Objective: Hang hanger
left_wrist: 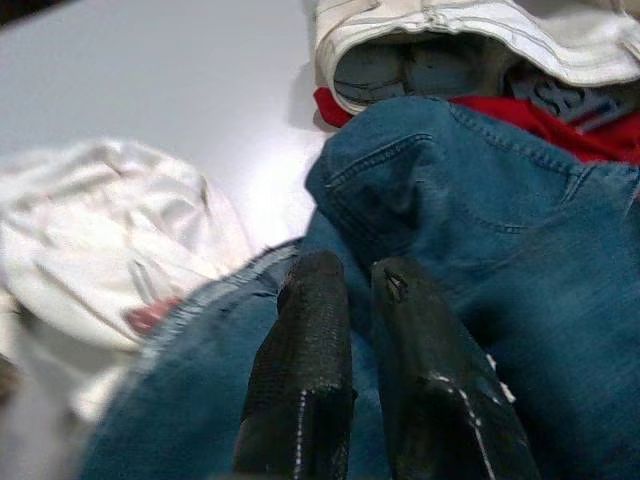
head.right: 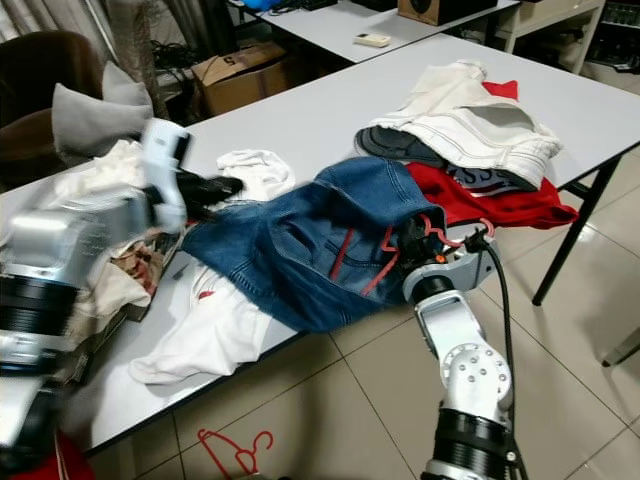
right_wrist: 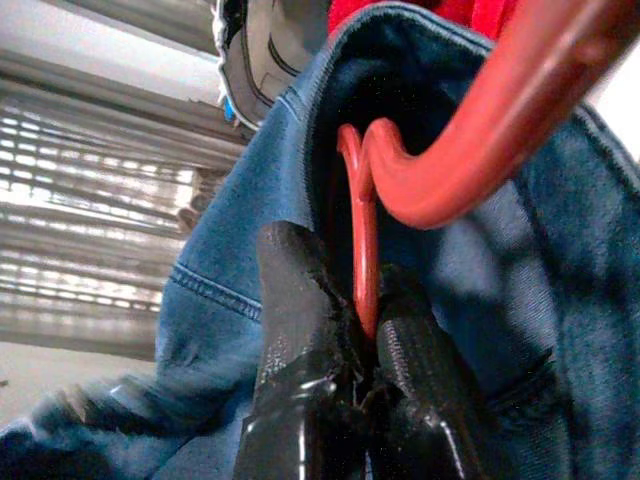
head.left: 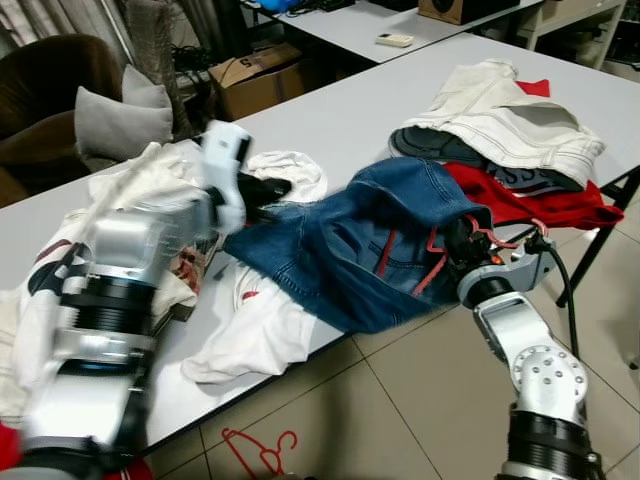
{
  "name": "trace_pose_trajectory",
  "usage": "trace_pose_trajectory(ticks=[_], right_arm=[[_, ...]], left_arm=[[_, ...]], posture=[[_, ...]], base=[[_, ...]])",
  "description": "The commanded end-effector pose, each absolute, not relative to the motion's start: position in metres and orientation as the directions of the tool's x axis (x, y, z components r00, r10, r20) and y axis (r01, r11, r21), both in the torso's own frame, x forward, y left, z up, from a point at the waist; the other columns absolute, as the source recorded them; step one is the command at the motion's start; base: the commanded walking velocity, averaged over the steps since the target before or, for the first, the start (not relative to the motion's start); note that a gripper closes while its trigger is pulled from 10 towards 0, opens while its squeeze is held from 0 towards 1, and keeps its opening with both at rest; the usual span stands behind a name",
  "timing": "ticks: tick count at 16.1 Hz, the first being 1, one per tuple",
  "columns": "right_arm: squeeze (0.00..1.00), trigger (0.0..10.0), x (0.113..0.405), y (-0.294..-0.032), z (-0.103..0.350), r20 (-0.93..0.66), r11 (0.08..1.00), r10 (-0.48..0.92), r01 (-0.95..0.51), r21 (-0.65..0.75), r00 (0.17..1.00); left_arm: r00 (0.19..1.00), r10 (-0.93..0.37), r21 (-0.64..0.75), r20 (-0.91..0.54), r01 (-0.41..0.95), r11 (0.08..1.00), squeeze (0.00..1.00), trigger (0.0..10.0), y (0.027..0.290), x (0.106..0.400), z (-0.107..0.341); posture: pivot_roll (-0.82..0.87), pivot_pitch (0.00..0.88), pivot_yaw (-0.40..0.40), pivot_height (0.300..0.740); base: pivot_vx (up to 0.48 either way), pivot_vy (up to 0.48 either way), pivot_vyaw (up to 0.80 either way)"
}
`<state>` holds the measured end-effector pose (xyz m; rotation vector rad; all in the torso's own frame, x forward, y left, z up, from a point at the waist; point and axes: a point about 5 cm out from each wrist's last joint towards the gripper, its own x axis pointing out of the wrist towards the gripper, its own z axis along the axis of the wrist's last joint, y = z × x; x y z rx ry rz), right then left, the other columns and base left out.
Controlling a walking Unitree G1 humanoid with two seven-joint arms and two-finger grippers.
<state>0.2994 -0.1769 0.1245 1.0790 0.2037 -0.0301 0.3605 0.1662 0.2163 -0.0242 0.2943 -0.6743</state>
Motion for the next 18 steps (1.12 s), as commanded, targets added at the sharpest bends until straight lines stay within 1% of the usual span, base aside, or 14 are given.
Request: trace_pose_trajectory(ticks=[1,2,3,4,5,6,8,9,10,11,12,13,16,18], right_arm=[[0.00,10.0,0.303,-0.171,0.129,-0.177,0.478,0.097,0.110,0.872,0.980],[0.00,10.0,0.306,-0.171,0.130,-0.178,0.485,0.106,0.105,0.868,0.978],[0.00,10.0,0.307,-0.171,0.131,-0.179,0.493,0.112,0.101,0.864,0.977],[0.00,10.0,0.308,-0.171,0.131,-0.180,0.498,0.115,0.100,0.862,0.977],[0.00,10.0,0.308,-0.172,0.131,-0.180,0.501,0.117,0.098,0.860,0.977],[0.00,10.0,0.308,-0.173,0.131,-0.180,0.506,0.116,0.098,0.857,0.977],[0.00,10.0,0.308,-0.174,0.132,-0.177,0.502,0.111,0.098,0.859,0.978],[0.00,10.0,0.308,-0.174,0.133,-0.175,0.502,0.110,0.097,0.860,0.978],[0.00,10.0,0.308,-0.174,0.134,-0.166,0.497,0.112,0.089,0.863,0.980],[0.00,10.0,0.308,-0.174,0.135,-0.164,0.497,0.112,0.088,0.863,0.980],[0.00,10.0,0.308,-0.174,0.135,-0.163,0.499,0.114,0.086,0.863,0.980],[0.00,10.0,0.308,-0.175,0.136,-0.160,0.500,0.115,0.082,0.862,0.980],[0.00,10.0,0.307,-0.175,0.137,-0.156,0.500,0.116,0.078,0.862,0.981],[0.00,10.0,0.307,-0.174,0.135,-0.162,0.506,0.122,0.079,0.859,0.979]], left_arm=[[0.744,-0.624,-0.062,-0.239,0.630,0.774,1.00,10.0,0.172,0.363,0.228],[0.747,-0.634,-0.031,-0.199,0.642,0.766,1.00,10.0,0.179,0.365,0.239],[0.740,-0.664,0.001,-0.112,0.668,0.744,1.00,10.0,0.179,0.369,0.255],[0.678,-0.735,0.029,-0.017,0.735,0.677,1.00,10.0,0.167,0.367,0.271],[0.569,-0.822,0.056,0.026,0.820,0.570,1.00,10.0,0.150,0.359,0.280],[0.421,-0.906,0.143,-0.046,0.901,0.411,1.00,10.0,0.125,0.346,0.274],[0.278,-0.938,0.270,-0.208,0.938,0.218,1.00,10.0,0.101,0.331,0.253],[0.275,-0.928,0.315,-0.252,0.930,0.189,1.00,10.0,0.097,0.331,0.244],[0.326,-0.875,0.408,-0.358,0.898,0.167,0.15,10.0,0.087,0.336,0.220],[0.349,-0.857,0.434,-0.380,0.885,0.168,0.00,10.0,0.086,0.338,0.214],[0.376,-0.837,0.467,-0.397,0.868,0.169,0.00,10.0,0.083,0.341,0.209],[0.398,-0.833,0.457,-0.385,0.866,0.202,0.00,10.0,0.080,0.342,0.208],[0.345,-0.893,0.338,-0.288,0.909,0.242,0.00,10.0,0.068,0.333,0.211],[0.347,-0.900,0.318,-0.264,0.912,0.259,0.00,10.0,0.060,0.330,0.205]], posture=[[-0.15,0.000,0.178,0.740],[-0.15,0.000,0.170,0.740],[-0.15,0.000,0.162,0.740],[-0.15,0.000,0.162,0.740],[-0.15,0.000,0.159,0.740],[-0.16,0.000,0.161,0.740],[-0.16,0.000,0.161,0.740],[-0.17,0.000,0.164,0.740],[-0.18,0.000,0.164,0.740],[-0.18,0.000,0.164,0.740],[-0.18,0.000,0.165,0.740],[-0.19,0.000,0.168,0.740],[-0.19,0.000,0.166,0.740],[-0.19,0.000,0.160,0.740]], base=[[0.000,0.000,0.00],[0.000,0.000,0.00],[0.000,0.000,0.00],[0.000,0.000,0.00],[0.000,0.000,0.00],[0.000,0.000,0.00],[0.000,0.000,0.00],[0.000,0.000,0.00],[0.000,0.000,0.00],[0.000,0.000,0.00],[0.000,0.000,0.00],[0.000,0.000,0.00],[0.000,0.000,0.00],[0.000,0.000,0.00]])
